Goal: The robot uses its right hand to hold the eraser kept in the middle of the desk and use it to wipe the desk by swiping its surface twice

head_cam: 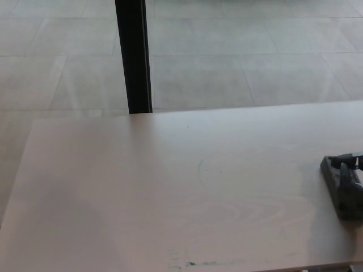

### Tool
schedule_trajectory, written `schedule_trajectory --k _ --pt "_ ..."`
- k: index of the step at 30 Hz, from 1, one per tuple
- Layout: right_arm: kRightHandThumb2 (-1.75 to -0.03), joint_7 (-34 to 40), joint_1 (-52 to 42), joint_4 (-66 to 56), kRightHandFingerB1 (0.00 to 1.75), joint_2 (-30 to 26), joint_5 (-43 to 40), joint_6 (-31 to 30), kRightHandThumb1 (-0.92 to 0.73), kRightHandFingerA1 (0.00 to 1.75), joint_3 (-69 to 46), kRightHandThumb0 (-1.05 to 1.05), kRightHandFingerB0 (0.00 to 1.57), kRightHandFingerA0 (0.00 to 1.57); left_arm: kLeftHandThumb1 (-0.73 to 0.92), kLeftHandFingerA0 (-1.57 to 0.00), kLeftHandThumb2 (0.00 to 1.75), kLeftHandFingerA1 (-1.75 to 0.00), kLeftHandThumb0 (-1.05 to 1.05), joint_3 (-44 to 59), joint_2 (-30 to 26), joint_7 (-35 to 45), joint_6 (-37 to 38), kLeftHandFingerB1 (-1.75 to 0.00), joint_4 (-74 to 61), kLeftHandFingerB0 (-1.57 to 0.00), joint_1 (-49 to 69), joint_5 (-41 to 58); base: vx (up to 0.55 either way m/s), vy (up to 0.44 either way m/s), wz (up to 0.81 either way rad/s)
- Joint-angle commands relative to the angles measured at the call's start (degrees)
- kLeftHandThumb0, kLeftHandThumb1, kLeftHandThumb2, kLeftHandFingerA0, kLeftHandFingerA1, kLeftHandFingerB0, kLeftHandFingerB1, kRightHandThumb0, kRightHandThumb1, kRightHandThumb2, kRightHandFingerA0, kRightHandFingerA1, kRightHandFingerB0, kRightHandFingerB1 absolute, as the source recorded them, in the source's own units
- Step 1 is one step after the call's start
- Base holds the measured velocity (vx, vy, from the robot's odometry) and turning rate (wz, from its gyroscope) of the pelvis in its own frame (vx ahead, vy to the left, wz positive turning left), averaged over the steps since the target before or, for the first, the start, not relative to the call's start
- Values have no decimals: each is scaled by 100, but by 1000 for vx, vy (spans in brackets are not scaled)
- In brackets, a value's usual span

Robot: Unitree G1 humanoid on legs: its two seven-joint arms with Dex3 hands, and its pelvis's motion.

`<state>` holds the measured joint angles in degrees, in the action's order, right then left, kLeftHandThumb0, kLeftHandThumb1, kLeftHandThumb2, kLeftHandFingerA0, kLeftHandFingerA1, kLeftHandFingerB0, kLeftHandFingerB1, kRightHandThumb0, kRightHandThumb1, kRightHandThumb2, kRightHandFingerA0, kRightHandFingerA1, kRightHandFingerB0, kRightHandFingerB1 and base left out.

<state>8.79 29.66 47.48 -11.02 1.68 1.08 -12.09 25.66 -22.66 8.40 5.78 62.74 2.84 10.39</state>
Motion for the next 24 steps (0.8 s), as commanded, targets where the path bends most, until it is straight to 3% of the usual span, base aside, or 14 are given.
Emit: schedule_trajectory --k 1,2,3,4,8,9,10,12,13,15,16,17,23,24 --pt "-84 55 -565 328 165 140 -277 -451 -67 175 -208 -36 69 100 65 -61 107 -72 -48 24 -36 -82 117 -59 -75 -37 -8 76 0 0 0" --pt "-83 58 -548 351 158 194 -366 -470 -66 175 -287 -37 78 98 84 -62 64 -63 -52 57 -33 -44 86 -52 -62 -47 -26 121 0 0 0" --pt "-83 56 -542 369 158 225 -399 -473 -66 175 -320 -37 78 98 84 -62 64 -63 -52 79 -36 -24 75 -52 -65 -47 -15 144 0 0 0" --pt "-85 19 -563 357 158 269 -435 -423 -64 175 -346 -36 70 99 65 -61 107 -72 -49 62 -37 -37 134 -59 -54 -36 3 111 0 0 0" --pt "-85 -26 -627 144 144 609 -673 -467 -65 175 -475 -38 82 102 66 -66 107 -74 -52 48 -26 -129 156 -60 -27 -39 -23 80 0 0 0" --pt "-93 22 -610 102 135 683 -705 -568 -60 172 -493 -32 80 124 66 -64 107 -74 -52 67 -15 -105 116 -61 -60 -40 -28 114 0 0 0" --pt "-90 65 -582 -39 141 900 -897 -744 -63 175 -581 -33 75 99 67 -65 108 -74 -53 43 -21 -64 211 -61 37 -39 -71 87 0 0 0" --pt "-97 69 -565 -159 133 1071 -1014 -859 -58 170 -628 -30 79 122 67 -67 108 -75 -54 54 -22 -85 185 -61 52 -39 -113 99 0 0 0" --pt "-91 9 -569 -233 140 1155 -1032 -889 -63 175 -590 -34 80 101 84 -69 65 -65 -59 36 -16 -121 185 -54 14 -50 -117 78 0 0 0" --pt "-87 -72 -613 -377 140 1275 -1035 -936 -65 175 -503 -34 82 100 85 -68 65 -65 -58 14 -31 -78 196 -54 14 -49 -126 61 0 0 0" --pt "-93 -108 -645 -484 136 1356 -937 -1001 -62 172 -340 -28 79 123 85 -68 65 -67 -59 10 -10 -105 180 -54 -44 -49 -118 60 0 0 0" --pt "-88 -138 -735 -636 142 1451 -839 -1027 -68 175 -174 -33 76 98 84 -68 65 -67 -58 11 1 -123 166 -54 -24 -49 -161 63 0 0 0" --pt "-90 -242 -977 -1115 154 1781 -460 -1266 -65 175 666 -34 66 98 85 -69 65 -65 -59 -15 -12 -164 122 -53 97 -49 -251 26 0 0 0" --pt "-84 -363 -1105 -1167 172 1858 -278 -1007 -68 175 990 -36 63 101 85 -68 65 -66 -59 20 -28 -119 111 -53 142 -49 -273 65 0 0 0"
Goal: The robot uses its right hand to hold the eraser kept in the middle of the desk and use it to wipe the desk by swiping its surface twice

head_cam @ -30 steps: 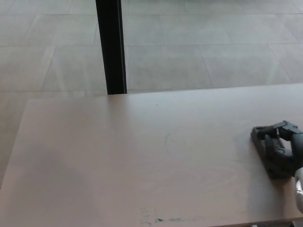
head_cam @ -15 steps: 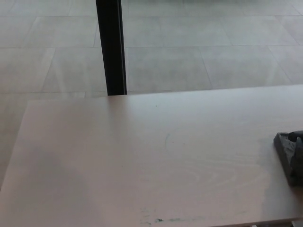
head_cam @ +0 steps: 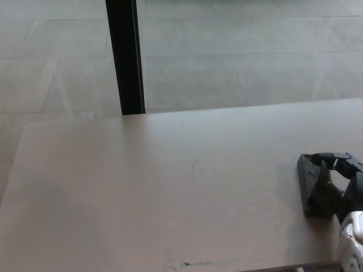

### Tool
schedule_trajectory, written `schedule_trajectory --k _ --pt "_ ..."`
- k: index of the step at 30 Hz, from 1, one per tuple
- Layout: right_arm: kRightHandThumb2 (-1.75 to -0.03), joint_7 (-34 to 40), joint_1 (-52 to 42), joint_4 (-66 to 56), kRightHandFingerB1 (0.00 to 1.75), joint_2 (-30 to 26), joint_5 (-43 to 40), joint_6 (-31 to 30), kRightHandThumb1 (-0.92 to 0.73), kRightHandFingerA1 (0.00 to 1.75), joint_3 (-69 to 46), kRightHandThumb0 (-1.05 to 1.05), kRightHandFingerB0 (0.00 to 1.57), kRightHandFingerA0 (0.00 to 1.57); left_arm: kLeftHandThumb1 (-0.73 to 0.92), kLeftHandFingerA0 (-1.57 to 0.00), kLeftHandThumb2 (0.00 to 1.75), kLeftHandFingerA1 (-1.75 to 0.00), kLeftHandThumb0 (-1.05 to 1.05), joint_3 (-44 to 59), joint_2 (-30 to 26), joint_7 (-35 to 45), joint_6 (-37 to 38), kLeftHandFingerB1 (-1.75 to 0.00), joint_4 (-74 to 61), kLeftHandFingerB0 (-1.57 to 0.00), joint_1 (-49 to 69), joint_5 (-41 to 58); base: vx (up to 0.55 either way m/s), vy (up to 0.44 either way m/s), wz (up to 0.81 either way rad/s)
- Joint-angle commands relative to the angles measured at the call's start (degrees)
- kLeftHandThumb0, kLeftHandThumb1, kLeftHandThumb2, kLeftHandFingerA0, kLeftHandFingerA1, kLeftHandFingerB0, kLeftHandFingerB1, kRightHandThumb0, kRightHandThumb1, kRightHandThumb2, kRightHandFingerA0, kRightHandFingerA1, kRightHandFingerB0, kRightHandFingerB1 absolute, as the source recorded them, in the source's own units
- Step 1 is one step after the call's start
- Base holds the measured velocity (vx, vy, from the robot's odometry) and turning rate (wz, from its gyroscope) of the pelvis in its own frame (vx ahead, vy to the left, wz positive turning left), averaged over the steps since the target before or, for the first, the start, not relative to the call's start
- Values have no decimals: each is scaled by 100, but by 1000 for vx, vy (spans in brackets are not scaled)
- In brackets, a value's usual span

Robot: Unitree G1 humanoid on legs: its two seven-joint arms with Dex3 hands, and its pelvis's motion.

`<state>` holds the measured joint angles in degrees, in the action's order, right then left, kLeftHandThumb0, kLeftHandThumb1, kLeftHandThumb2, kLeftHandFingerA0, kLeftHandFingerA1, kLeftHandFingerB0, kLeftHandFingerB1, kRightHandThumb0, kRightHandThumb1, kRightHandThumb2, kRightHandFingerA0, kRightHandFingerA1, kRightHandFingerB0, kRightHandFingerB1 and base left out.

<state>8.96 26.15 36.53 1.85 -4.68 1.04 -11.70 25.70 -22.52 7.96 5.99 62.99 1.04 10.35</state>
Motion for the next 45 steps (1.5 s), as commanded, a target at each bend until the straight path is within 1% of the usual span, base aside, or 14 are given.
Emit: schedule_trajectory --k 1,2,5,6,10,15,16,20,34,36,37,39,42,45 --pt "-85 -340 -768 -94 169 570 480 -1037 -69 175 1129 -38 62 102 85 -68 65 -65 -58 24 -25 -81 98 -53 52 -50 -69 82 0 0 0" --pt "-98 -313 -788 -132 156 571 548 -1099 -65 175 1289 -37 69 99 86 -69 65 -66 -59 -21 -30 -75 116 -54 -33 -49 -40 39 0 0 0" --pt "-101 -271 -859 -268 162 591 751 -1209 -67 175 1713 -35 64 101 86 -66 65 -65 -60 -20 -42 -5 120 -53 -62 -47 -60 59 0 0 0" --pt "-99 -167 -853 -294 156 557 940 -1319 -67 175 1918 -37 64 100 87 -64 66 -65 -59 -8 -30 19 110 -53 -94 -47 -59 83 0 0 0" --pt "-82 7 -961 -431 162 588 1040 -1576 -76 175 2197 -38 58 98 86 -71 65 -66 -60 -81 -64 -33 145 -53 -76 -49 -84 -5 0 0 0" --pt "-95 16 -1072 -561 169 638 901 -1592 -68 175 2270 -37 68 98 85 -69 65 -65 -62 -91 -91 -25 93 -53 -58 -49 -138 1 0 0 0" --pt "-98 -81 -1194 -653 159 657 841 -1447 -66 175 2324 -36 71 96 85 -69 65 -64 -64 -137 -94 -70 151 -53 -41 -50 -136 -61 0 0 0" --pt "-81 -248 -1363 -960 163 662 842 -1519 -73 175 2586 -40 61 102 84 -71 65 -66 -63 -153 -89 -95 142 -54 -67 -51 -133 -58 0 0 0" --pt "-80 -681 -1692 -1585 169 496 549 -1636 -78 175 2801 -38 54 102 85 -69 65 -64 -62 -215 -118 -64 84 -53 51 -50 -229 -41 0 0 0" --pt "-94 -843 -1795 -1646 145 526 432 -1586 -70 175 2824 -37 73 97 85 -70 64 -63 -62 -246 -105 -123 65 -52 -66 -50 -190 -66 0 0 0" --pt "-95 -914 -1848 -1717 142 548 421 -1623 -69 175 2893 -37 73 97 85 -70 65 -65 -62 -251 -117 -130 71 -53 -35 -50 -199 -73 0 0 0" --pt "-95 -948 -1877 -1745 142 542 450 -1601 -69 175 2939 -37 73 97 85 -70 65 -65 -62 -235 -118 -110 75 -53 -13 -50 -206 -49 0 0 0" --pt "-91 -963 -1976 -1912 155 509 519 -1740 -71 175 3046 -37 56 95 86 -70 65 -64 -62 -298 -95 -114 94 -53 -49 -49 -189 -98 0 0 0" --pt "-88 -904 -1941 -1893 158 446 630 -1761 -73 175 3049 -37 59 97 86 -71 65 -65 -62 -289 -104 -125 102 -52 -8 -49 -193 -82 0 0 0"
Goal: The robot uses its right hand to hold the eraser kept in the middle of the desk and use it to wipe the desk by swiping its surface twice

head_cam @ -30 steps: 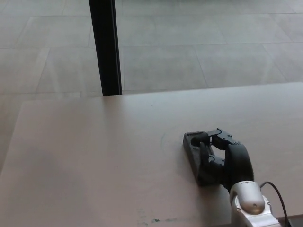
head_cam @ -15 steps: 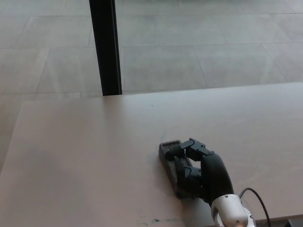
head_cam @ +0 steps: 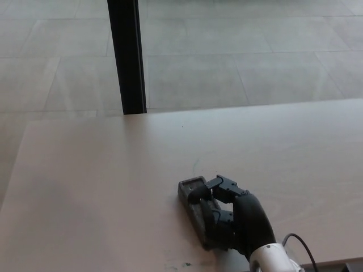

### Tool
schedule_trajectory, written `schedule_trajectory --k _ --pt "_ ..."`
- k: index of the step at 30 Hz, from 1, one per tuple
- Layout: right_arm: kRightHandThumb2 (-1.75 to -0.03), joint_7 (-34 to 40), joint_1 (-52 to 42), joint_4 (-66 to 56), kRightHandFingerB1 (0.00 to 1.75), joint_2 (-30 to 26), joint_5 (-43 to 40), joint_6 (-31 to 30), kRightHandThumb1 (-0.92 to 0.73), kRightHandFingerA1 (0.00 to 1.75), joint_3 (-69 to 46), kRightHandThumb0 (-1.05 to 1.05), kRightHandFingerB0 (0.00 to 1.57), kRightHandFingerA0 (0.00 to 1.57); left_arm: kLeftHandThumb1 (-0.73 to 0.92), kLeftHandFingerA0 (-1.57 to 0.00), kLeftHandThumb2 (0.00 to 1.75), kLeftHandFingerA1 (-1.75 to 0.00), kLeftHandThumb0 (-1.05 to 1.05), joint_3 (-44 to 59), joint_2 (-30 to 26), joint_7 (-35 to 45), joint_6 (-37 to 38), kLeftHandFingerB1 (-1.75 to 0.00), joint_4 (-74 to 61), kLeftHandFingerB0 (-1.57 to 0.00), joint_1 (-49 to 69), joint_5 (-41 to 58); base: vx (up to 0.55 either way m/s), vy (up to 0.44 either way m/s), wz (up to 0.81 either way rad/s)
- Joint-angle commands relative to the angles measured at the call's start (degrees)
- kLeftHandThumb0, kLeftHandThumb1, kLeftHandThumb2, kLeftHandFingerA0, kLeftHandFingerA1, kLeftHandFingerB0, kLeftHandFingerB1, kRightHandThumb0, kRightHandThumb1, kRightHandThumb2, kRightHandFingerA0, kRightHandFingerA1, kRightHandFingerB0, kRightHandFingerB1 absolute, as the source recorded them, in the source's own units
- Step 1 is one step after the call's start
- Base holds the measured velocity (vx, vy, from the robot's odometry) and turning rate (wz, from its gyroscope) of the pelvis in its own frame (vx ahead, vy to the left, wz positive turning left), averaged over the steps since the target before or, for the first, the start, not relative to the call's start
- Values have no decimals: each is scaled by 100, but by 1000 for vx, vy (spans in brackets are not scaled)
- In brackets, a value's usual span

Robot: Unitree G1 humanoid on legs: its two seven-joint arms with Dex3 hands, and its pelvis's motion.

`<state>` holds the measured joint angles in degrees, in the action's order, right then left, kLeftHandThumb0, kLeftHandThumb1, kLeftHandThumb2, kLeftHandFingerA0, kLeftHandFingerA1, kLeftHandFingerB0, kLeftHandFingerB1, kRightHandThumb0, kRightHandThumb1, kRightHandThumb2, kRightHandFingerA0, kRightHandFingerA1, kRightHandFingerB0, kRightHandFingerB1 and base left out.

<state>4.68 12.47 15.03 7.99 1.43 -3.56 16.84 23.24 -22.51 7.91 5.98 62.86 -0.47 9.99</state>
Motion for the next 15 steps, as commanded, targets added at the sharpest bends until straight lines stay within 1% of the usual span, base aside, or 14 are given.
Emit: schedule_trajectory --k 1,2,3,4,5,7,9,10,11,12,14,15 --pt "-92 -462 -558 254 149 -175 19 -1317 -71 175 171 -36 66 96 85 -71 65 -65 -63 -45 -110 -118 106 -52 24 -49 -53 -47 0 0 0" --pt "-92 -446 -544 250 149 -183 20 -1335 -71 175 142 -36 66 96 85 -71 65 -65 -63 -46 -116 -115 110 -52 48 -49 -65 -48 0 0 0" --pt "-84 -437 -493 319 165 -232 14 -1273 -74 175 59 -35 55 100 85 -69 65 -64 -63 -46 -111 -105 100 -52 54 -49 -73 -42 0 0 0" --pt "-84 -379 -340 479 174 -346 33 -1206 -74 175 -116 -35 50 100 85 -68 64 -64 -63 -39 -113 -44 120 -52 74 -49 -68 -24 0 0 0" --pt "-84 -326 -252 531 175 -383 17 -1260 -73 175 -231 -36 53 98 86 -70 65 -64 -63 -38 -110 -58 109 -52 70 -49 -65 -22 0 0 0" --pt "-90 -203 -76 730 174 -473 -50 -1228 -71 175 -538 -34 59 99 85 -71 65 -65 -63 -30 -100 -79 144 -53 64 -50 -31 -20 0 0 0" --pt "-76 -62 174 957 175 -720 -18 -1272 -77 175 -860 -41 65 101 85 -70 65 -66 -63 -7 -79 -90 133 -53 5 -50 12 7 0 0 0" --pt "-85 20 268 1042 168 -807 51 -1297 -74 175 -925 -40 64 100 85 -67 65 -66 -62 19 -73 -76 89 -53 1 -48 6 43 0 0 0" --pt "-85 87 317 1107 168 -854 86 -1256 -74 175 -980 -40 64 100 85 -67 65 -66 -62 41 -69 -40 59 -53 -16 -48 8 76 0 0 0" --pt "-89 155 420 1278 169 -978 -16 -1186 -71 175 -1263 -39 65 99 86 -66 65 -64 -61 10 -76 -80 58 -52 -5 -48 -11 35 0 0 0" --pt "-90 152 498 1475 170 -1072 62 -1048 -69 175 -1319 -39 64 99 86 -69 65 -65 -61 10 -53 -129 75 -52 -21 -49 16 26 0 0 0" --pt "-85 225 508 1591 163 -1182 94 -862 -73 175 -1431 -38 68 102 87 -69 66 -66 -60 8 -49 -89 110 -53 -52 -48 46 30 0 0 0"
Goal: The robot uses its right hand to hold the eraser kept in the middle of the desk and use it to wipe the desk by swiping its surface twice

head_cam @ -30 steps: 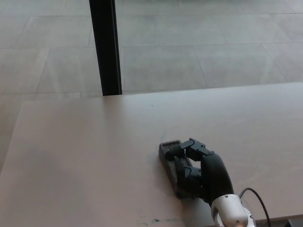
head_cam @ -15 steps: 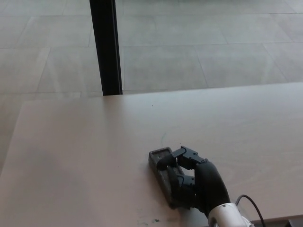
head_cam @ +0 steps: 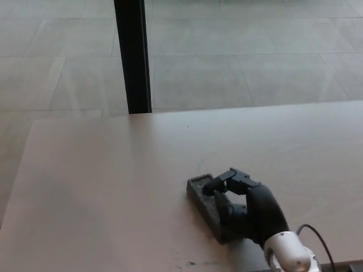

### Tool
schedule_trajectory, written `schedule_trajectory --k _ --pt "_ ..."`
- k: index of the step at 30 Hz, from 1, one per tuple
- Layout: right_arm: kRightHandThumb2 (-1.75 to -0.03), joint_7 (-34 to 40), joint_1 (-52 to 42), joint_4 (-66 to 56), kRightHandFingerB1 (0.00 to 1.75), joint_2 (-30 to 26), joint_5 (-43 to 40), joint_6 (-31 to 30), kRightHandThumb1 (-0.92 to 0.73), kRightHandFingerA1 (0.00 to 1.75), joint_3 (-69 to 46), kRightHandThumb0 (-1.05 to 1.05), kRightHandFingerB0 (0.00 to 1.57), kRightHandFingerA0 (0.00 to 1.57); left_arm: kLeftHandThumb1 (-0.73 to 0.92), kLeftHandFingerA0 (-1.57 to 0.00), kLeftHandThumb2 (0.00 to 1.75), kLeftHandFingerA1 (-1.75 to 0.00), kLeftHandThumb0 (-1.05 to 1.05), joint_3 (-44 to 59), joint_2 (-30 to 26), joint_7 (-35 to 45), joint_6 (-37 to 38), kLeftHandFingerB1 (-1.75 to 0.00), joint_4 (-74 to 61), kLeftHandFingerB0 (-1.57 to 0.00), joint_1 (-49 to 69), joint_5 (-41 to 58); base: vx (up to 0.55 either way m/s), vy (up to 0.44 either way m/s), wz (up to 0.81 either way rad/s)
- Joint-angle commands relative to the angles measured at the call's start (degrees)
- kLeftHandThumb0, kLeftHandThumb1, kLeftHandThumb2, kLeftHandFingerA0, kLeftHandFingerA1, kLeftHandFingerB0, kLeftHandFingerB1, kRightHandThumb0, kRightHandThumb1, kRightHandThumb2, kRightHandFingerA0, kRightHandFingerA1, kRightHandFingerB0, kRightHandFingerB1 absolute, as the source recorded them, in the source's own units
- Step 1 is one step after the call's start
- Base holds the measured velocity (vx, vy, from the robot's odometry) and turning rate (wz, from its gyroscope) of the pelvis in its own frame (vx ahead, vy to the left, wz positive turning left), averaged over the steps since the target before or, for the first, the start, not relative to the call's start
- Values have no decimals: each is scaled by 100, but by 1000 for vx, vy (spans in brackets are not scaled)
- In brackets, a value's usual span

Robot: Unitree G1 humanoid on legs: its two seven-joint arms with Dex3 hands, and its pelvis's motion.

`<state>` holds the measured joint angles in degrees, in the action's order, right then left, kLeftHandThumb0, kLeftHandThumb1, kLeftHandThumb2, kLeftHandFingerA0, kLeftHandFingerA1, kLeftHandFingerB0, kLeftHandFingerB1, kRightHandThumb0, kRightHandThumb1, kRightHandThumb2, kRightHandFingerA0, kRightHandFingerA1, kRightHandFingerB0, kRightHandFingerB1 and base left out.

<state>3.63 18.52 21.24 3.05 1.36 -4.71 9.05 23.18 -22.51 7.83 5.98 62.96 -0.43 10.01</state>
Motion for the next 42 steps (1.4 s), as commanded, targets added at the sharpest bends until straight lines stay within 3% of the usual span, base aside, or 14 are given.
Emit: schedule_trajectory --k 1,5,10,16,19,20,21,22,27,37,39,40,41,42 --pt "-85 284 -71 1023 164 -730 58 -730 -76 175 -740 -39 72 104 87 -69 66 -66 -60 8 -43 -93 89 -53 -74 -49 43 24 0 0 0" --pt "-81 297 -8 1081 170 -813 16 -865 -76 175 -994 -40 69 108 87 -68 66 -67 -61 28 -36 -106 66 -53 -29 -48 12 46 0 0 0" --pt "-97 333 -100 1272 155 -911 -21 -661 -69 175 -1291 -35 75 107 87 -65 66 -66 -59 100 -12 -57 43 -52 -105 -46 66 129 0 0 0" --pt "-109 290 -228 1479 159 -1042 -49 -441 -61 175 -1565 -30 79 102 87 -66 66 -66 -59 143 -16 -34 88 -53 55 -47 17 146 0 0 0" --pt "-98 299 -318 1654 168 -1129 -114 -235 -61 175 -1734 -32 67 102 87 -67 66 -65 -60 115 -12 -102 182 -53 90 -48 34 86 0 0 0" --pt "-103 325 -333 1705 158 -1120 -145 -170 -60 175 -1790 -32 77 101 87 -66 66 -64 -60 121 -24 -82 178 -53 119 -48 23 93 0 0 0" --pt "-93 347 -352 1711 168 -1102 -171 -168 -63 175 -1844 -33 71 102 88 -66 67 -64 -60 92 -33 -73 207 -53 113 -47 37 62 0 0 0" --pt "-89 341 -344 1742 161 -1093 -205 -193 -65 175 -1893 -35 72 102 88 -66 66 -64 -60 87 -34 -63 213 -52 116 -47 40 60 0 0 0" --pt "-99 287 -357 1835 145 -1009 -220 -173 -63 175 -1913 -32 75 102 88 -65 66 -64 -59 126 -12 -93 127 -53 80 -47 18 114 0 0 0" --pt "-101 -244 -333 1504 147 -825 -573 -332 -65 175 -1854 -30 74 98 87 -67 66 -65 -61 101 -44 -85 156 -53 94 -49 -10 65 0 0 0" --pt "-69 -752 -369 1391 121 -837 -886 -263 -75 175 -1903 -37 61 82 87 -67 66 -67 -61 127 -38 -78 125 -53 114 -49 -38 97 0 0 0" --pt "-66 -1073 -378 1366 81 -864 -1057 -234 -80 164 -1924 -41 53 70 86 -69 66 -67 -61 126 -35 -96 146 -53 130 -49 -37 89 0 0 0" --pt "-67 -1376 -380 1304 55 -891 -1224 -269 -79 139 -1938 -47 45 68 87 -69 66 -65 -61 120 -46 -96 160 -52 170 -48 -48 78 0 0 0" --pt "-101 -1626 -396 1189 53 -1009 -1142 -292 -59 95 -1756 -53 25 76 87 -70 66 -65 -61 127 -50 -84 201 -52 187 -48 -10 78 0 0 0"
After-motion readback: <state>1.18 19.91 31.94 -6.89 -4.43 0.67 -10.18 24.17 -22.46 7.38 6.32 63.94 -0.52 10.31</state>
